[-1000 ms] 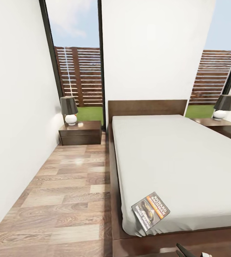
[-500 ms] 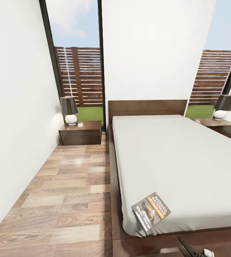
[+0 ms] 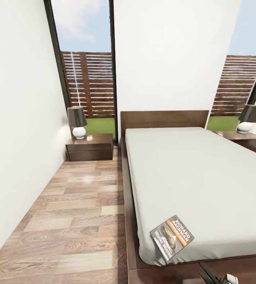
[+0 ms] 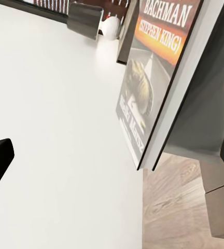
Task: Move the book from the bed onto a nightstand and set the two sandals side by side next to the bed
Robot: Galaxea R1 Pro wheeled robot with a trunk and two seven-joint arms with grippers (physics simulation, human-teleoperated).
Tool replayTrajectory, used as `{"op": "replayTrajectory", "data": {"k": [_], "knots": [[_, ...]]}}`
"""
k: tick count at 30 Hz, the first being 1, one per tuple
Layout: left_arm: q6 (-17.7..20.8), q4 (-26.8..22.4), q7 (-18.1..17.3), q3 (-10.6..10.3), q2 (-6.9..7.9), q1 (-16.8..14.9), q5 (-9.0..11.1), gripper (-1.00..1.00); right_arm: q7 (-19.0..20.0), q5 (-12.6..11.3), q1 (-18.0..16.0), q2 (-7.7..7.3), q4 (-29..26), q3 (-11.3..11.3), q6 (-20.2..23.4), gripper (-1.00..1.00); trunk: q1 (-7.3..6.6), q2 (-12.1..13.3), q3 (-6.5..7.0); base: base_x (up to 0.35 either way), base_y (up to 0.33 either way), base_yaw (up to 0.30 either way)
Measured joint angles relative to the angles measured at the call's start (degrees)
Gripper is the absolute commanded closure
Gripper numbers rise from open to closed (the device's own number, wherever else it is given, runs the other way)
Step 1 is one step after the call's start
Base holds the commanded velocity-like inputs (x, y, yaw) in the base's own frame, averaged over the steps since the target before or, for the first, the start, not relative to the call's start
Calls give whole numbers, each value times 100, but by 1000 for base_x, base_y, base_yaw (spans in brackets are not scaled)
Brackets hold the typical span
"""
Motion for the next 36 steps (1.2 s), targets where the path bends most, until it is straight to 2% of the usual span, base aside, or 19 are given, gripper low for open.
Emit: {"op": "replayTrajectory", "data": {"k": [22, 36], "knots": [[0, 1, 9, -4, -26, 8, -9, -100, -64, 36, -132, 49, 7, 47, 1, -100, 0, 0, 0, 4, 4, 0], [0, -5, 25, -9, -87, 42, -20, -100, -277, 45, -167, 99, 0, 61, 1, -100, 0, 0, 0, 0, 0, 0]]}}
